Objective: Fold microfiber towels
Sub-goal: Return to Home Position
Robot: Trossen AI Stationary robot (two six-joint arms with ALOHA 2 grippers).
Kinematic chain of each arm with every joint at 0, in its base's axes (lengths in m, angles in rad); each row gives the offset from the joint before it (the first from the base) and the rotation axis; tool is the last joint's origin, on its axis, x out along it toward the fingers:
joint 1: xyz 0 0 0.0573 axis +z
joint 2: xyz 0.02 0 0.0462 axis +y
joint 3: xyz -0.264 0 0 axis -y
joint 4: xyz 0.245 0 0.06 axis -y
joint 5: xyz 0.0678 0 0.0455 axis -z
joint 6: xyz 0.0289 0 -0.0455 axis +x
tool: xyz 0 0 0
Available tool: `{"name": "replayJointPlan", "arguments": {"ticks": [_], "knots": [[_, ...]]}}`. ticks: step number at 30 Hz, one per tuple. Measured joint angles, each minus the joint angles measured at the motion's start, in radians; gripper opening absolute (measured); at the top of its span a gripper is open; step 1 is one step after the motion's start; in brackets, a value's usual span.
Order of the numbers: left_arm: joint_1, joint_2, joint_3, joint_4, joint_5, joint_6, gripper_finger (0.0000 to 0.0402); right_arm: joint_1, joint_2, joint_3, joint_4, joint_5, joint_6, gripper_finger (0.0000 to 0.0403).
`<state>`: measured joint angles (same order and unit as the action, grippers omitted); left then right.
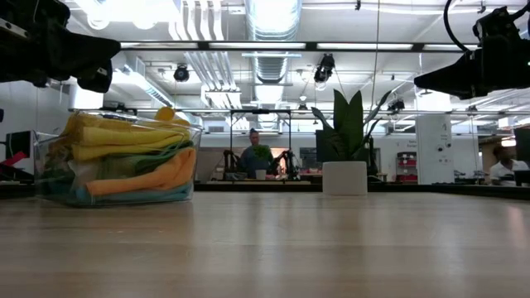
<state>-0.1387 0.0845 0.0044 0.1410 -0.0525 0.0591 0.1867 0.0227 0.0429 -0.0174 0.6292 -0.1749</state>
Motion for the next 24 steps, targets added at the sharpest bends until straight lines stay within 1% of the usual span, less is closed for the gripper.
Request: {"name": "replayJointPlan", "arguments": {"ticks": [7,17,24], "knots": [[0.000,0.000,0.000,0.000,0.000,0.000,0.0004,0.000,0.000,0.000,0.000,0.000,0.000,0.0086],[0.000,0.000,0.000,0.000,0.000,0.000,0.0004,0.000,0.000,0.000,0.000,0.000,0.000,0.0073],[0.000,0.000,0.000,0.000,0.000,0.000,0.0004,0.000,0.000,0.000,0.000,0.000,0.000,0.0081]]}}
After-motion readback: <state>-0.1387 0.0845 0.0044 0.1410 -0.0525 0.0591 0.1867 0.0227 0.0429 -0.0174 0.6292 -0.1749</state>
